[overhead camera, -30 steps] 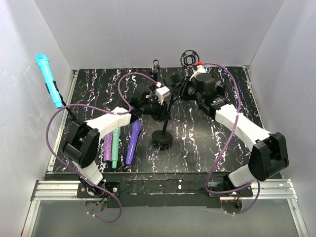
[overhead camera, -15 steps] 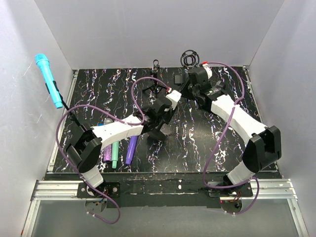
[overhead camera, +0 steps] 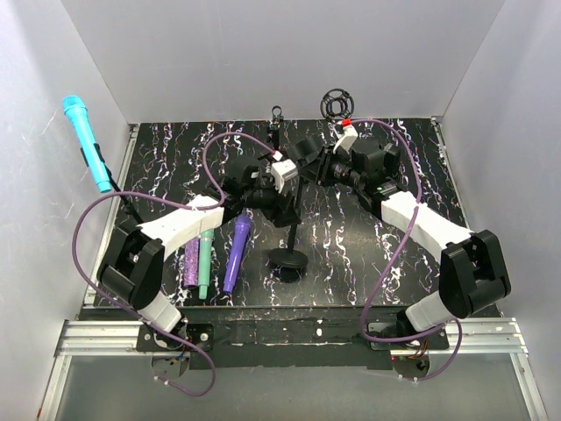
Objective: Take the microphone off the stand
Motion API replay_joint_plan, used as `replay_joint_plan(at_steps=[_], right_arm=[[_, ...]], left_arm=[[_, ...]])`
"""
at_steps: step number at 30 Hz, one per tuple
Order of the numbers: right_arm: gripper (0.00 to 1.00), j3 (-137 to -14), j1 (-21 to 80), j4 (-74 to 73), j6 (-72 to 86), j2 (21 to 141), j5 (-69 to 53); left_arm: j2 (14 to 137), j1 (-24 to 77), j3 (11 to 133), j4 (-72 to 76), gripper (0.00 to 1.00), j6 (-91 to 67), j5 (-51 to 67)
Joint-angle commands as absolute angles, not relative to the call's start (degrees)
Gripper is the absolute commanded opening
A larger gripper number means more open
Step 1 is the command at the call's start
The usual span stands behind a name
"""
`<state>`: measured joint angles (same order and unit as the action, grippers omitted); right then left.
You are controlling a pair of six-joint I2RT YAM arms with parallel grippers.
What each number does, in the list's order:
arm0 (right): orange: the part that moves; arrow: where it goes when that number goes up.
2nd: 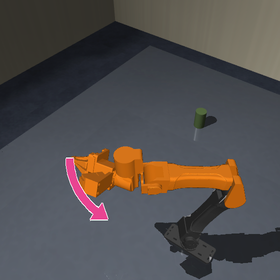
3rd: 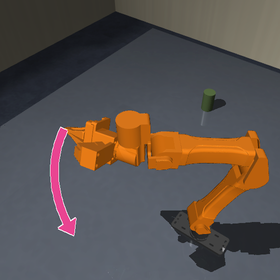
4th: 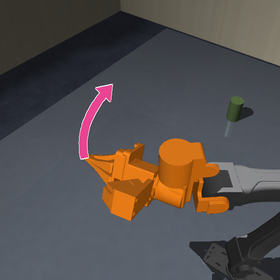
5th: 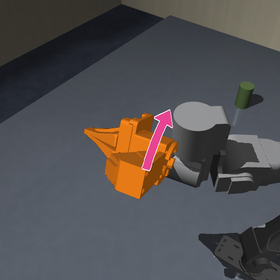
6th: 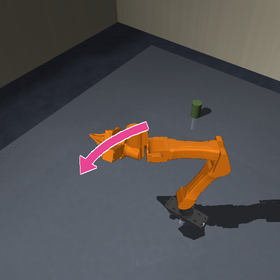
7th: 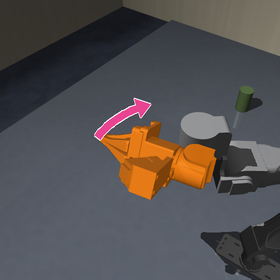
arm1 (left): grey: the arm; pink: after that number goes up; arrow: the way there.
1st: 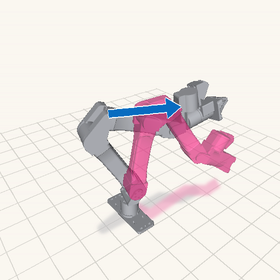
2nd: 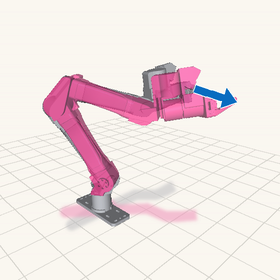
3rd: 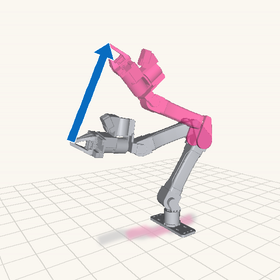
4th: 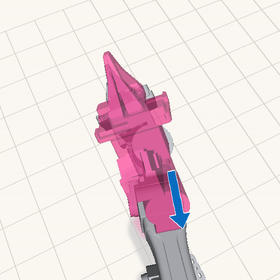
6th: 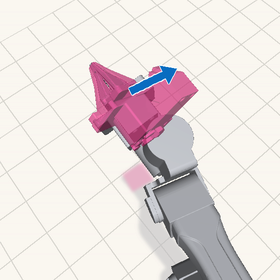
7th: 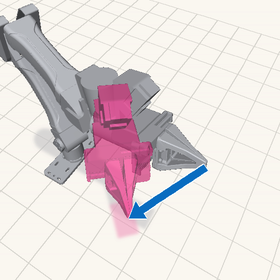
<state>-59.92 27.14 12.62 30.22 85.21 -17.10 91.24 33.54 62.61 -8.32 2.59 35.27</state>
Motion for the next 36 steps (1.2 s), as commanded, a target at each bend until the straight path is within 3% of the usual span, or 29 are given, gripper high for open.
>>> replay_joint_plan(at_steps=[1,4,7,10,13,20,26,29,30,31,32,33,34,36], right_arm=[[0.01,-59.76,26.81,16.44,25.22,83.94,-20.74],[0.01,-60.12,26.81,15.91,25.49,84.11,-20.39],[0.01,-60.73,26.89,13.72,27.24,84.11,-18.21],[0.01,-62.83,26.81,7.76,33.55,83.59,-10.57],[0.01,-65.82,26.89,2.22,38.05,83.41,-5.29],[0.01,-78.73,31.81,-19.49,51.49,85.86,17.82],[0.01,-81.48,34.10,-23.64,55.99,89.21,20.47],[0.01,-79.64,34.10,-21.37,52.32,88.77,20.05],[0.01,-78.24,34.19,-19.27,48.99,88.07,19.08],[0.01,-76.31,34.10,-15.42,45.30,87.28,17.51],[0.01,-73.94,34.01,-10.68,39.87,86.67,14.88],[0.01,-71.31,33.93,-5.59,35.03,86.31,12.16],[0.01,-69.71,33.66,-1.97,31.67,86.05,9.00],[0.01,-66.81,32.70,4.19,26.74,85.78,1.89]], left_arm=[[92.10,34.45,62.05,-4.66,0.61,3.87,44.82],[93.60,34.80,62.84,-4.57,0.50,3.95,45.62],[94.30,35.77,64.07,-4.83,0.31,3.87,42.90],[94.22,37.17,65.82,-6.59,0.00,5.80,39.83],[93.60,39.10,67.84,-7.20,0.00,6.15,35.70],[92.72,50.35,71.63,-6.59,0.00,2.03,-10.24],[93.78,51.06,68.83,-6.86,0.00,1.06,-19.15],[92.38,50.89,67.33,-7.21,0.00,2.10,-17.42],[91.68,50.63,67.15,-7.82,0.04,3.07,-14.97],[90.54,50.10,66.80,-8.34,0.34,3.86,-11.90],[89.48,48.97,66.45,-9.05,0.53,4.65,-6.99],[88.43,47.74,66.18,-9.92,0.64,4.92,-2.51],[87.46,46.59,66.09,-10.98,0.72,5.10,2.06],[86.31,42.91,65.31,-12.74,0.76,5.10,15.85]])
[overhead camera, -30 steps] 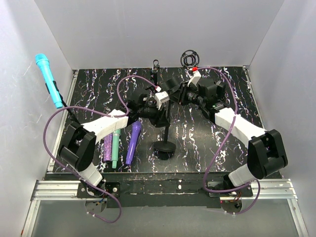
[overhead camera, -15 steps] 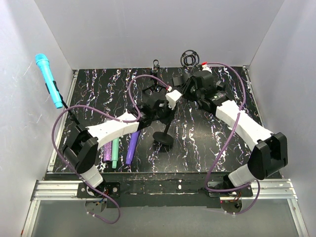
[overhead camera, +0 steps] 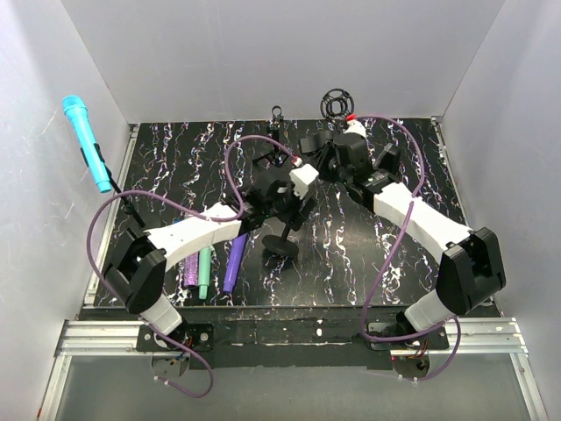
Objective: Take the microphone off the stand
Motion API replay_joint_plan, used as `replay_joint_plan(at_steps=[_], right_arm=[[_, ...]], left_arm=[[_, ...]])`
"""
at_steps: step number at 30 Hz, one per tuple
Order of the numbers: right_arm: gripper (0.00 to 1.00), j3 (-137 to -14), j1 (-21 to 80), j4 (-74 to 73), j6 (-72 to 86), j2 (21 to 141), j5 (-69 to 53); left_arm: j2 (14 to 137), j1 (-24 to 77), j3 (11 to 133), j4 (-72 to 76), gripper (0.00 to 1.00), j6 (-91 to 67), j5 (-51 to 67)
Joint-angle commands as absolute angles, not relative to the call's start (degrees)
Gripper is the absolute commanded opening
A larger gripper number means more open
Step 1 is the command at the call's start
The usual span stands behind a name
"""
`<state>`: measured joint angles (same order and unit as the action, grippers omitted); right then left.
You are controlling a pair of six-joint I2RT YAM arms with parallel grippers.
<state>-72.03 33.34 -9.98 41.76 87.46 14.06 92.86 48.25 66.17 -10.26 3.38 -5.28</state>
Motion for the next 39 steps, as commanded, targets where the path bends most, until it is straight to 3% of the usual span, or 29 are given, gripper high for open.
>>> replay_joint_plan(at_steps=[1,8,13,21,25,26,30,33,35,39], right_arm=[[0.01,-65.75,32.26,6.65,24.54,85.69,-2.94],[0.01,-63.20,31.64,9.75,22.94,84.29,-9.57],[0.01,-62.58,31.64,8.62,23.38,83.67,-12.74],[0.01,-62.84,31.55,8.00,24.43,83.50,-12.66],[0.01,-63.54,31.55,7.21,25.13,83.41,-11.87],[0.01,-63.72,31.55,6.95,25.40,83.41,-11.60],[0.01,-66.00,31.55,2.57,30.56,83.23,-3.82],[0.01,-71.96,32.60,-9.88,38.81,83.58,12.79],[0.01,-75.83,33.13,-16.15,44.18,84.98,16.52],[0.01,-81.03,35.50,-21.08,49.21,88.32,17.05]], left_arm=[[85.70,41.24,64.26,-12.40,0.76,4.49,19.82],[86.39,37.53,55.99,-4.07,0.66,-1.56,33.21],[88.94,37.44,57.56,-0.35,0.58,-5.44,39.72],[93.33,37.70,61.43,1.76,0.46,-10.11,33.94],[95.97,38.06,63.37,1.32,0.22,-8.62,31.73],[96.24,38.06,63.89,0.97,0.01,-8.00,31.29],[95.37,39.02,68.62,-8.15,0.00,-6.86,17.28],[93.43,42.62,72.24,-12.65,0.00,-3.97,-10.71],[93.16,44.64,72.95,-12.66,0.00,-3.52,-22.97],[96.93,45.88,76.28,-15.11,0.00,-7.82,-31.90]])
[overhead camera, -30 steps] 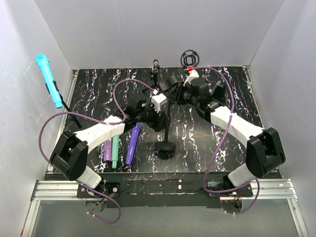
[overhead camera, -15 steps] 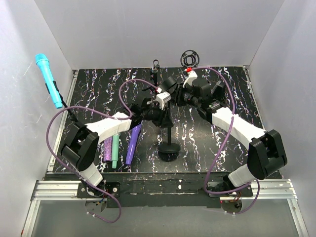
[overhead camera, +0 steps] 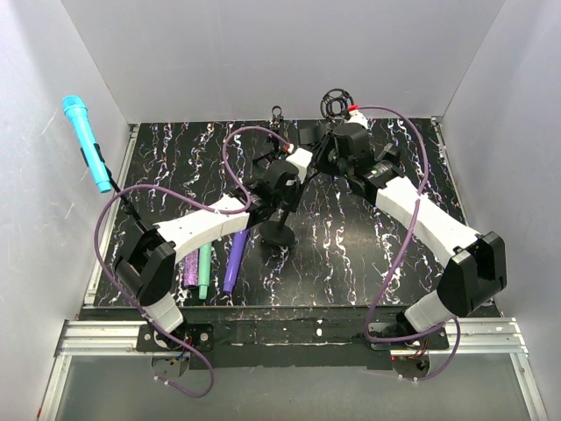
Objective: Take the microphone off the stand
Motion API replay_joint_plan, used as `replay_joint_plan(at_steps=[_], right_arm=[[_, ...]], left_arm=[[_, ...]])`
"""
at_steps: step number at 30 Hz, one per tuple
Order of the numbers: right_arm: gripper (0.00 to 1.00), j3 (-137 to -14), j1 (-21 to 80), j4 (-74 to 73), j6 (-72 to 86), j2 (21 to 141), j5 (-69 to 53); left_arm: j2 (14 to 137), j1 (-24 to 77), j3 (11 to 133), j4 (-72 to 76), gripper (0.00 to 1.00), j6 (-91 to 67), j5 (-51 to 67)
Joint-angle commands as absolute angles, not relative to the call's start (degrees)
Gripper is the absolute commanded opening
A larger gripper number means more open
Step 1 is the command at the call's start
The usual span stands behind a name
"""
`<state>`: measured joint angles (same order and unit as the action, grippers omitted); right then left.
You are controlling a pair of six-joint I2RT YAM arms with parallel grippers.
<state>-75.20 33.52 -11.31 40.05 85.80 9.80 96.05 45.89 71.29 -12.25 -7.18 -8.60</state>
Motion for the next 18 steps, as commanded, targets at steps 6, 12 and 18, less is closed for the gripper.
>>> replay_joint_plan(at_steps=[6,12,18], right_arm=[[0.01,-79.29,36.04,-22.24,50.89,90.79,20.30],[0.01,-72.00,34.54,-12.94,43.44,88.16,17.32],[0.01,-63.20,32.79,4.37,31.13,83.68,3.38]], left_arm=[[99.05,46.23,74.36,-10.99,0.00,-6.51,-24.99],[94.58,41.68,69.97,-8.87,0.55,-1.05,5.10],[92.11,31.56,65.67,-7.92,0.63,-6.15,33.63]])
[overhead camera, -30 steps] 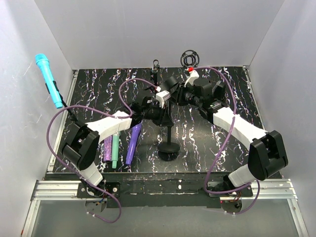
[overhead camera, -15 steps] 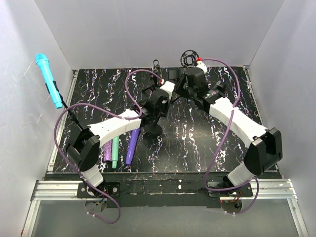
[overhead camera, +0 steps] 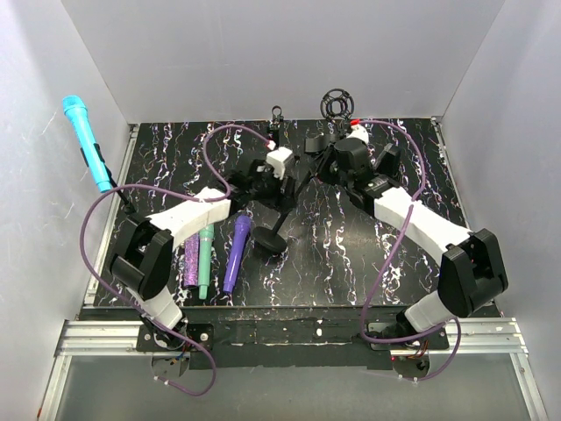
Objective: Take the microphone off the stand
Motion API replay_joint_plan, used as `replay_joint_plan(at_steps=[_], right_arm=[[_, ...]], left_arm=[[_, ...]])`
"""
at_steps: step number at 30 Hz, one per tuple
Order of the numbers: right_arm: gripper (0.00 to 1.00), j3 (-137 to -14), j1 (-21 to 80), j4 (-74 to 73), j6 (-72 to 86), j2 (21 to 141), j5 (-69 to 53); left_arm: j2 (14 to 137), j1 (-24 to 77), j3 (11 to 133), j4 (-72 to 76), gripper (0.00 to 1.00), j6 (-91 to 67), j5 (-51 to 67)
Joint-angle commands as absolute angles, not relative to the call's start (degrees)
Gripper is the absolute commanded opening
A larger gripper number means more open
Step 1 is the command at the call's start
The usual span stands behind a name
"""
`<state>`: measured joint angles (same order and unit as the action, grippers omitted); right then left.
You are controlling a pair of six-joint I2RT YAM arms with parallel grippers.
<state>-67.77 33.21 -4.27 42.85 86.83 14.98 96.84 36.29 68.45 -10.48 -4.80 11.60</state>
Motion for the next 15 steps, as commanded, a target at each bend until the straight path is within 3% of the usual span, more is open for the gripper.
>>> replay_joint_plan(at_steps=[1,4,7,12,15], right_arm=[[0.01,-62.41,32.44,6.13,29.63,83.15,0.47],[0.01,-60.82,32.34,8.35,28.47,82.00,-4.30],[0.01,-60.64,32.26,8.35,29.27,81.65,-4.92],[0.01,-61.00,32.26,8.00,28.92,81.21,-4.83],[0.01,-61.43,32.26,6.86,29.44,81.04,-4.31]], left_arm=[[91.94,31.12,65.05,-6.78,0.64,-6.15,37.14],[92.98,31.03,63.20,-5.45,0.62,-6.50,46.02],[95.00,31.55,62.75,-4.92,0.55,-6.33,51.41],[96.41,31.82,63.37,-3.87,0.33,-5.62,50.02],[96.77,31.99,65.03,-3.25,0.06,-6.33,45.89]])
